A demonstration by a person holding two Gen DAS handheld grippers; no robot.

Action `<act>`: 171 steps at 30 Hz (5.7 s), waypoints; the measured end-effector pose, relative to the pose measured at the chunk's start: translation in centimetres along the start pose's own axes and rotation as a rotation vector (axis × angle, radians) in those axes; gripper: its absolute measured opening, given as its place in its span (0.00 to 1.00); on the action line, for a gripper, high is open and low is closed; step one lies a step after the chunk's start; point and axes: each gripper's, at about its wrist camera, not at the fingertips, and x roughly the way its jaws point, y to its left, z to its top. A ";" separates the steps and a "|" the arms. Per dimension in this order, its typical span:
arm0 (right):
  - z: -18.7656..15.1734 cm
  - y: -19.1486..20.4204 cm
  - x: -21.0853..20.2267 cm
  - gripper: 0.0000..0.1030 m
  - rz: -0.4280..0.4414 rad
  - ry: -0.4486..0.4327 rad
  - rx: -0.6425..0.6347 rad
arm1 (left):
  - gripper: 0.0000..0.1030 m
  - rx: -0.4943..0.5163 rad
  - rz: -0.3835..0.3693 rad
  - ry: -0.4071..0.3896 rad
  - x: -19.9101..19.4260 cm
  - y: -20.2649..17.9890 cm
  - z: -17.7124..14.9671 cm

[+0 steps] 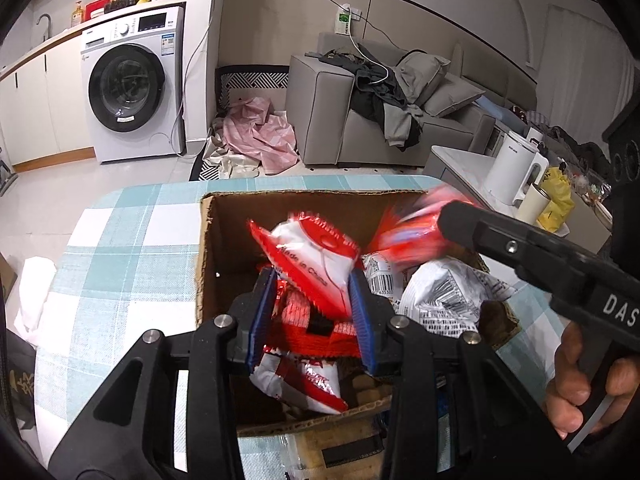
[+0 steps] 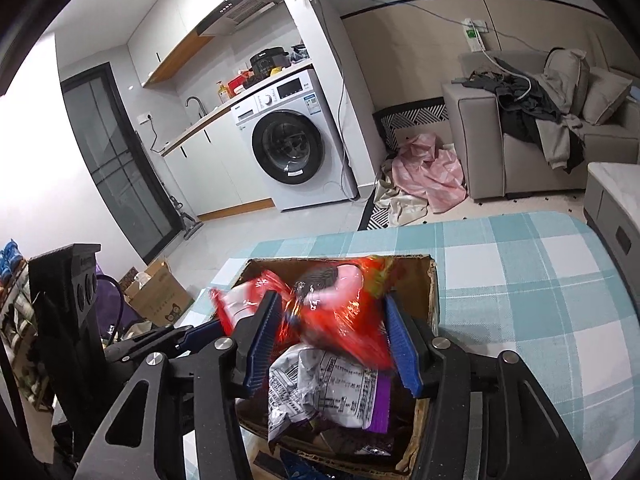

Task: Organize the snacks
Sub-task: 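Lower both bags into the box and open both tools, then withdraw both open tools and move toward the blue bag and biscuit pack, then grasp the clear biscuit pack with the left tool while the right tool grasps the blue Oreo bag, then lift both held packs and carry them over the cardboard box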

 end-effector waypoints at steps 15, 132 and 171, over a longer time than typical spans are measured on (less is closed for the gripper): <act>-1.8 0.4 -3.9 1.00 -0.059 0.016 -0.038 | 0.99 -0.022 0.010 -0.058 -6.2 0.8 -1.2; -14.6 -2.8 -2.6 0.46 -0.039 0.199 0.110 | 0.99 0.031 0.094 0.316 2.1 -4.4 -13.4; -14.2 -1.7 -3.4 0.46 -0.004 0.164 0.083 | 0.59 -0.010 0.015 0.165 -4.9 -4.7 -13.8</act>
